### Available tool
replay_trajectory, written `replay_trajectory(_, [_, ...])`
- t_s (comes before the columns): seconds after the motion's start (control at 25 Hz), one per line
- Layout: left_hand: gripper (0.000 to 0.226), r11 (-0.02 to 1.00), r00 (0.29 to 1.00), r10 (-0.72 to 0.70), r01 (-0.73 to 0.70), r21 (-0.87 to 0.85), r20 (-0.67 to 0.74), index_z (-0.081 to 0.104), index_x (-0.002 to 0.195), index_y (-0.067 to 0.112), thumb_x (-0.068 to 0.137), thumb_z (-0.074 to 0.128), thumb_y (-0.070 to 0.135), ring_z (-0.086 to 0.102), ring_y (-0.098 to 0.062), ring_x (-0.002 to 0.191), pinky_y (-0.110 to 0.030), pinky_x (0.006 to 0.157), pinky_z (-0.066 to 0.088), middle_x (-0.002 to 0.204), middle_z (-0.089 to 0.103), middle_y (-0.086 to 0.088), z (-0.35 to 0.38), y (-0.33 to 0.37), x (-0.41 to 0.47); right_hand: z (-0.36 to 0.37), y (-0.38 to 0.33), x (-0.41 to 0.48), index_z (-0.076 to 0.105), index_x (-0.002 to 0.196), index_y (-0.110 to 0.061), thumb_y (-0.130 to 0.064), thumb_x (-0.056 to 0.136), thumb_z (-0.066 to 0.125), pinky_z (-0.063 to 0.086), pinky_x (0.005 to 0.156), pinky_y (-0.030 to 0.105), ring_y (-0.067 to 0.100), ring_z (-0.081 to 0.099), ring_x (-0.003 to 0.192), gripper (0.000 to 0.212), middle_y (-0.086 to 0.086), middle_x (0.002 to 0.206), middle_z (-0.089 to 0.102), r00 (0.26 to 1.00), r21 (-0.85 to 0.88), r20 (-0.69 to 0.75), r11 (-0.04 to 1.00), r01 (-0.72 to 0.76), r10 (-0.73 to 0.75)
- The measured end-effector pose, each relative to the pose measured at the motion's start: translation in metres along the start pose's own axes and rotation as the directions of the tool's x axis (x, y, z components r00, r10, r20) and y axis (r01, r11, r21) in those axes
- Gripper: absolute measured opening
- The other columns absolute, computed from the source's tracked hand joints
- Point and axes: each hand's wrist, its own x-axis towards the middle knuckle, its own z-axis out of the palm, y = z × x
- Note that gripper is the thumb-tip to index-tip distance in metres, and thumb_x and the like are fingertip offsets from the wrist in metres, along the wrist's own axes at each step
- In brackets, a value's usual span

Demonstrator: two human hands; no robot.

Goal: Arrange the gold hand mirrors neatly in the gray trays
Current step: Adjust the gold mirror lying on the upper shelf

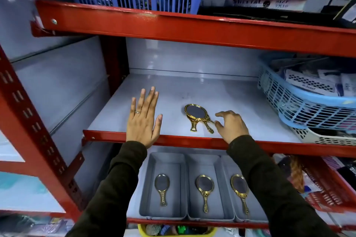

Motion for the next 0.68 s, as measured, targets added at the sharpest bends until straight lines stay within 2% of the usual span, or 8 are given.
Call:
replay_trajectory(0.12, [0.066, 0.998, 0.999, -0.049, 0.049, 0.032, 0.009, 0.02, 0.156, 0.009, 0.096, 0.024, 0.038, 0.001, -0.019, 0.154, -0.04, 0.126, -0.001, 0.165, 0.019, -0.007, 0.015, -0.001, -0.003, 0.011, 0.002, 0.015, 0.069, 0.121, -0.014, -0.025, 0.092, 0.061, 0.05, 0.098, 0.034, 0.028, 0.062, 0.114, 0.032, 0.009, 0.128, 0.066, 0.99, 0.027, 0.12, 0.997, -0.075, 0.072])
replay_trajectory(0.2, [0.067, 0.997, 1.0, -0.028, 0.029, 0.075, -0.01, 0.02, 0.155, 0.009, 0.095, 0.023, 0.039, -0.005, -0.018, 0.153, -0.04, 0.125, -0.002, 0.164, 0.02, -0.008, 0.023, -0.001, -0.008, 0.016, 0.002, 0.02, 0.073, 0.114, -0.012, -0.025, 0.091, 0.062, 0.052, 0.096, 0.034, 0.027, 0.065, 0.108, 0.028, 0.008, 0.12, 0.07, 0.979, 0.008, 0.184, 0.996, -0.089, 0.086])
replay_trajectory(0.36, [0.068, 0.995, 0.998, -0.011, 0.016, 0.094, -0.063, 0.021, 0.155, 0.008, 0.094, 0.021, 0.039, -0.007, -0.017, 0.154, -0.04, 0.126, -0.003, 0.163, 0.023, -0.008, 0.027, -0.006, -0.006, 0.02, 0.003, 0.03, 0.078, 0.102, -0.009, -0.021, 0.088, 0.069, 0.057, 0.091, 0.035, 0.026, 0.069, 0.094, 0.021, 0.009, 0.105, 0.075, 0.978, 0.035, 0.168, 0.991, -0.13, 0.122])
replay_trajectory(0.56, [0.068, 0.995, 0.996, -0.038, 0.046, 0.086, -0.082, 0.022, 0.155, 0.008, 0.094, 0.022, 0.039, -0.004, -0.018, 0.154, -0.039, 0.126, -0.004, 0.162, 0.025, -0.009, 0.025, -0.004, -0.007, 0.018, 0.001, 0.032, 0.078, 0.098, -0.006, -0.018, 0.085, 0.073, 0.057, 0.089, 0.035, 0.027, 0.069, 0.092, 0.019, 0.011, 0.101, 0.074, 0.978, 0.088, 0.143, 0.982, -0.166, 0.153])
replay_trajectory(0.68, [0.068, 0.996, 0.995, -0.048, 0.054, 0.069, -0.089, 0.026, 0.154, 0.008, 0.093, 0.026, 0.037, -0.002, -0.018, 0.153, -0.041, 0.126, 0.0, 0.162, 0.025, -0.008, 0.023, -0.002, -0.007, 0.006, 0.005, 0.028, 0.079, 0.092, -0.007, -0.017, 0.082, 0.076, 0.058, 0.088, 0.036, 0.027, 0.069, 0.088, 0.015, 0.011, 0.095, 0.075, 0.979, 0.119, 0.111, 0.976, -0.182, 0.169])
